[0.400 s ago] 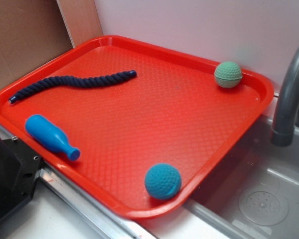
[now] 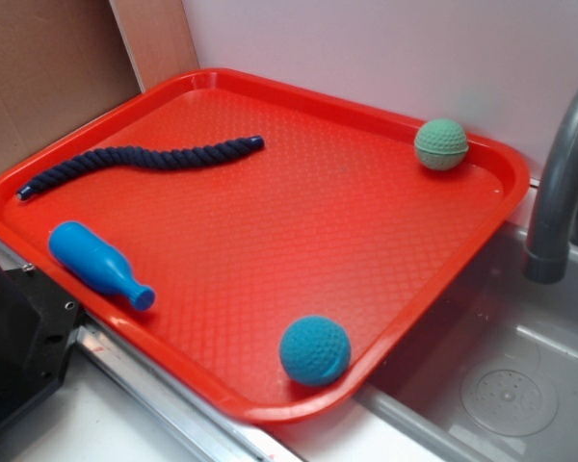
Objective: Grab the blue rope.
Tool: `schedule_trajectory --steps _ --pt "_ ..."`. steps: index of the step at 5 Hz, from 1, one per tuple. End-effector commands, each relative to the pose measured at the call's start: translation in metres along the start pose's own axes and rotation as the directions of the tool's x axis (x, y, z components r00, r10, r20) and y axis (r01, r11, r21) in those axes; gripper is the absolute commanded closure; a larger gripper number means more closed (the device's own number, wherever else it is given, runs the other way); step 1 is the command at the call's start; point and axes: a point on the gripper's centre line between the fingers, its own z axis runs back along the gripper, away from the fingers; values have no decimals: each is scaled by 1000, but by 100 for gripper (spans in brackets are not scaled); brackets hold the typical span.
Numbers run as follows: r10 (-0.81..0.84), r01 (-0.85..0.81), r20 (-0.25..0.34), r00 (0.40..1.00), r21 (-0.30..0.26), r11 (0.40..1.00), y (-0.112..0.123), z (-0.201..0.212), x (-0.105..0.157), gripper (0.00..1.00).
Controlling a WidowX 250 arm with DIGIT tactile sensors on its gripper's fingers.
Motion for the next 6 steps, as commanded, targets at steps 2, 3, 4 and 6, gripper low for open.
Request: schedule_trajectory --steps 2,3,4,6 --pt "-450 452 71 890 -12 892 53 -27 24 0" --pt "-557 558 49 829 -6 830 72 -50 39 0" --pt "-613 612 3 790 20 790 88 -80 59 0" --pt "-598 598 -32 801 53 799 103 -140 83 0"
